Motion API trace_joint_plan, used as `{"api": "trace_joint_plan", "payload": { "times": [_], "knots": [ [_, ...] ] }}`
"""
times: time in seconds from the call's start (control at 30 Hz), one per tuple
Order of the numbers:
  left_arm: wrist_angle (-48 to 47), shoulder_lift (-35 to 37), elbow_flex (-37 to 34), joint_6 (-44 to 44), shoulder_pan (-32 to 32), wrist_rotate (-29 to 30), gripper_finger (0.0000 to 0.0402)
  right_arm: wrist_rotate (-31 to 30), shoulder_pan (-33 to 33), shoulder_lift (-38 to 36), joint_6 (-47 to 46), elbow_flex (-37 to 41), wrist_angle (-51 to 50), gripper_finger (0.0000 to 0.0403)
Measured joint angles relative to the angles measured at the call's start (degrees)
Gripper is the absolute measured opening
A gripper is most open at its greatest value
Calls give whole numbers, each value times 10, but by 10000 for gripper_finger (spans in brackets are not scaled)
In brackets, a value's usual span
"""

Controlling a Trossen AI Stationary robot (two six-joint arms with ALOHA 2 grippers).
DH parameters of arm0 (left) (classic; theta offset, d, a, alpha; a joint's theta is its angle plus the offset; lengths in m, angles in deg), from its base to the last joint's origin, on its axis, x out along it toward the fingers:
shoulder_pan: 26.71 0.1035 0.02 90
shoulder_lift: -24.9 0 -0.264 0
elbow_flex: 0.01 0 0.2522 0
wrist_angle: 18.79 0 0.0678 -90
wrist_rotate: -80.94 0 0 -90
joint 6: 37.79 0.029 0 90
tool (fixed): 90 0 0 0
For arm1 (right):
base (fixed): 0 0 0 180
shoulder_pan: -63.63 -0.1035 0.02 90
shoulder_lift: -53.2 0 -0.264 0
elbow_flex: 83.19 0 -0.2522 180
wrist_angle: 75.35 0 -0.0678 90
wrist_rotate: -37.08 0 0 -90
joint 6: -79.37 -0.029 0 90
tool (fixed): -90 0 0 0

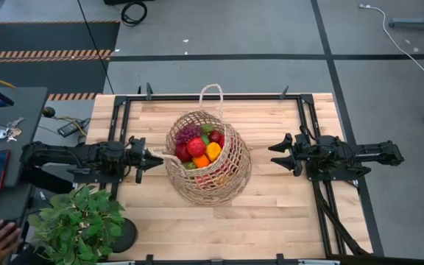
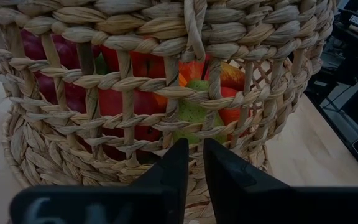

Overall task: Build produce basket
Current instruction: Return to Home Position

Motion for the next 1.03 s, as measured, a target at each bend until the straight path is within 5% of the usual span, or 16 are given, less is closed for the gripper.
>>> {"api": "trace_joint_plan", "payload": {
  "times": [1.03],
  "knots": [
    [0, 0, 0, 0, 0, 0, 56, 0, 0, 0, 0, 0, 0, 284]
  ]
}}
